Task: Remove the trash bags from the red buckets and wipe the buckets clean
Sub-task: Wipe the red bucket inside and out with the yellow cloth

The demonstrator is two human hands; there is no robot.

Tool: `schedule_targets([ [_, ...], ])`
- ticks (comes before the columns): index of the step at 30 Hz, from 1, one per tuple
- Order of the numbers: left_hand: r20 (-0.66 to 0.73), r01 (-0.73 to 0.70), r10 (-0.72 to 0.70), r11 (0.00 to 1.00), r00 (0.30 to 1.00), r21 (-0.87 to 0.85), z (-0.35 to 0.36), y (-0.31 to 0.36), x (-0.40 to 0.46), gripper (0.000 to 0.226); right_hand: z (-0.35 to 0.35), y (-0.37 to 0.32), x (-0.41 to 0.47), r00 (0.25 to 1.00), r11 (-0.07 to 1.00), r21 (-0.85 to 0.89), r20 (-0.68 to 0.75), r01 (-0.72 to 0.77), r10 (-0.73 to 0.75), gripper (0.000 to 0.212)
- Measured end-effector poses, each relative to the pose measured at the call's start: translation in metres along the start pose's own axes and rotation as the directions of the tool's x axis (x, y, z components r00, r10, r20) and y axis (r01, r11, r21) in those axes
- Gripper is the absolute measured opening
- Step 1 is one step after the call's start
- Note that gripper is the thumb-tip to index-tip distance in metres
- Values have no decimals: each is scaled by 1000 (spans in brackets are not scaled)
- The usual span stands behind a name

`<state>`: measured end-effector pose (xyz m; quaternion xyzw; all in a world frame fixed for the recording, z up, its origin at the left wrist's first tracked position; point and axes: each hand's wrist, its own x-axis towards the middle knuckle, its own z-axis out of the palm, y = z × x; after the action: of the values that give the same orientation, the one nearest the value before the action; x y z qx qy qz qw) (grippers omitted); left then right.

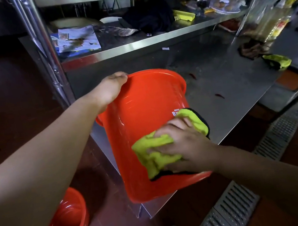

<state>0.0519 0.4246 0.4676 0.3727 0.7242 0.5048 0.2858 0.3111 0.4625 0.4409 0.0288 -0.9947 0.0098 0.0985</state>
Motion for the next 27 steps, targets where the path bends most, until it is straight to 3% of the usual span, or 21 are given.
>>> schedule_targets([
  [8,-57,38,-42,997,997,-72,-16,-9,-5,20,-10,71,113,954,976,-47,-223,-214,199,48],
  [11,-83,85,-100,983,992,-161,-24,-17,-9,31,-4,78,139,960,981,-85,-239,-173,148,48],
  [13,-98,103,-124,976,987,-192,-26,-19,-10,25,-2,78,145,967,982,-104,-219,-156,130,44],
  [19,-169,82,-129,962,977,-259,-26,-26,-12,17,-3,51,98,980,986,-31,-127,-161,156,45],
  [27,-181,97,-151,956,972,-279,-32,-37,-19,25,7,7,0,998,1000,12,-67,-6,7,49],
])
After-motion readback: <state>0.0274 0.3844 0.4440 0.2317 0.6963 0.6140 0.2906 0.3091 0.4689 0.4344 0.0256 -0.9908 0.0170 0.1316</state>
